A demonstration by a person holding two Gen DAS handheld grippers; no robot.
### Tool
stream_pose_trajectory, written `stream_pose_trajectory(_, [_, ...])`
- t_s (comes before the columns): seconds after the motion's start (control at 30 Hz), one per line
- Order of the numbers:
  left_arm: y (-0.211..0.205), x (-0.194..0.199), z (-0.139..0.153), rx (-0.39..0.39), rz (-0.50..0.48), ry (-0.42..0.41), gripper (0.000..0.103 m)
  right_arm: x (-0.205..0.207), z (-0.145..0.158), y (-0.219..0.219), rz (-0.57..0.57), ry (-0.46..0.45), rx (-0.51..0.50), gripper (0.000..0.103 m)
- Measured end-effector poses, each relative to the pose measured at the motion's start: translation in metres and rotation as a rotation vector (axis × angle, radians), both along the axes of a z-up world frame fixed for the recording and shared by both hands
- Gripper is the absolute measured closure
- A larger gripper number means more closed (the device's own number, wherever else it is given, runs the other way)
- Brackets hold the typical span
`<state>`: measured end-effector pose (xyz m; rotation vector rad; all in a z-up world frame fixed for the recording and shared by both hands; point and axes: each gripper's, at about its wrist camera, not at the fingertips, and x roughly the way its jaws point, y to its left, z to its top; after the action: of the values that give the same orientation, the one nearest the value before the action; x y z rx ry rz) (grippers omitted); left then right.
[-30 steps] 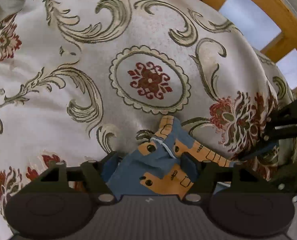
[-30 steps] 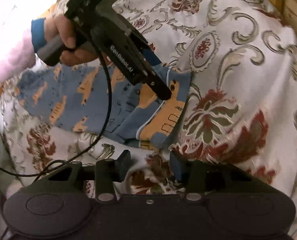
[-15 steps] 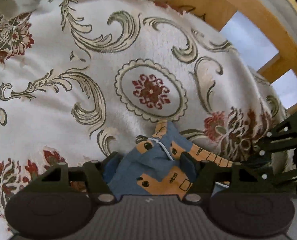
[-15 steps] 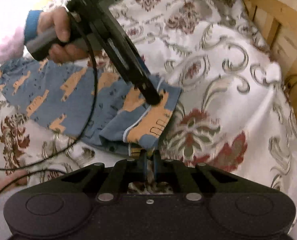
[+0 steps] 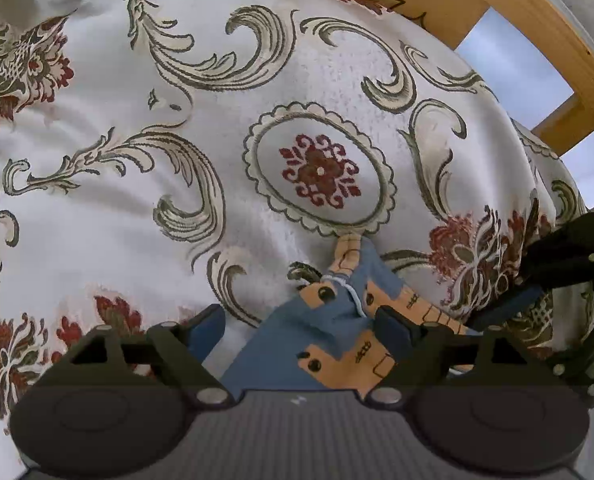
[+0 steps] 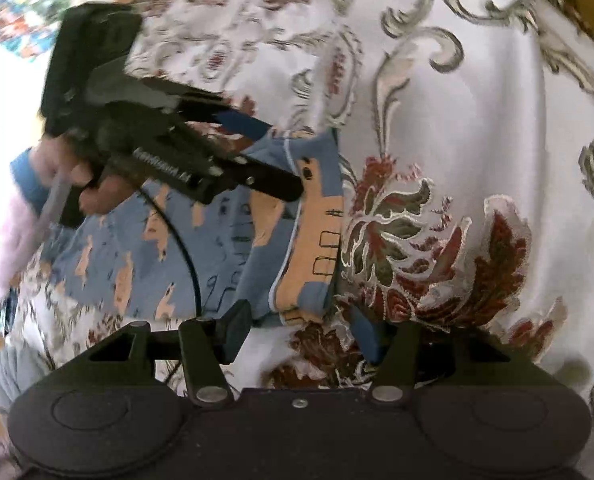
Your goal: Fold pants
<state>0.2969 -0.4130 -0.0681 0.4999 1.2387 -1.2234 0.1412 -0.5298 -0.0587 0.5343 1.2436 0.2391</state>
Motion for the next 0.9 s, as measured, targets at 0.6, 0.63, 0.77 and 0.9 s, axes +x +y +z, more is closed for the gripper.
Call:
stream_pose_trajectory(0.6, [0.011, -0.005, -0.009, -0.028, 0.019, -0.016, 0.015, 0.007, -0.017, -0.011, -0.32, 0.169, 0.08, 0.083])
stream_pose_trajectory(0.63, [0.011, -0.005, -0.009, -0.029, 0.021, -0.015, 0.015, 0.009, -0.016, -0.01, -0.314, 0.175, 0.063, 0.085])
stream_pose_trajectory(0.77, [0.006, -0.007, -0.009, -0.029, 0.039, -0.017, 0.015, 0.008, -0.012, -0.003, -0.325, 0.152, 0.016, 0.092])
stream_pose_trajectory(0.9, [0.014, 0.001, 0.001, -0.065, 0.089, 0.03, 0.018, -0.006, -0.005, 0.002, -0.337, 0.06, 0.007, 0.096])
